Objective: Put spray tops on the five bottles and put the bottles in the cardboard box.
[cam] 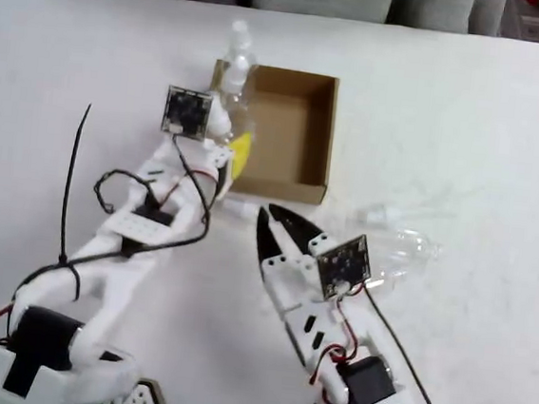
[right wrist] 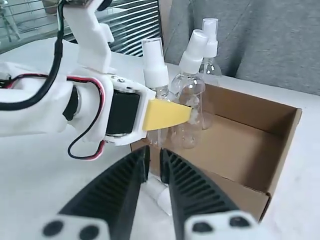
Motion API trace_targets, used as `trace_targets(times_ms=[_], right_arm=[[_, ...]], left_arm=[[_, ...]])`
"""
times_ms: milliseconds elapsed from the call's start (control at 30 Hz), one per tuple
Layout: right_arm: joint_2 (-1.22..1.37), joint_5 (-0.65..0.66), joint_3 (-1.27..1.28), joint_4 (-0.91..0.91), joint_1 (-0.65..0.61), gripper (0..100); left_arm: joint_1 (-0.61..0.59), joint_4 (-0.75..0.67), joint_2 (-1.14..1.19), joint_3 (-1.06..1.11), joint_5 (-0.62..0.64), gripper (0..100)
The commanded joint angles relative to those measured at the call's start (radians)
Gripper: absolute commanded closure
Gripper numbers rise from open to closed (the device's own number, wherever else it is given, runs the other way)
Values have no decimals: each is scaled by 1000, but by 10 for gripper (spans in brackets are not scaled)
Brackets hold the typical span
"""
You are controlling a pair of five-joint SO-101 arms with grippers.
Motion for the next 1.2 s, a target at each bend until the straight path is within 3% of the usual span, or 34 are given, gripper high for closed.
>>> trace_targets(times_ms=[0,167,333,567,1033,1167], right_arm=[[-8,8,8,-4,12,983],[-8,8,8,-4,12,983],[-8,8,8,-4,12,983],[-8,8,8,-4,12,983],[-8,11,8,-4,12,983],[-8,12,8,-4,12,983]], left_arm=[[10,-25,-4,-5,-68,924],[8,-28,-7,11,-144,924],[-24,-29,-12,9,-144,917],[-35,-28,-7,17,-143,803],[-64,-25,-8,18,-141,789],[-87,-23,-10,29,-109,706]])
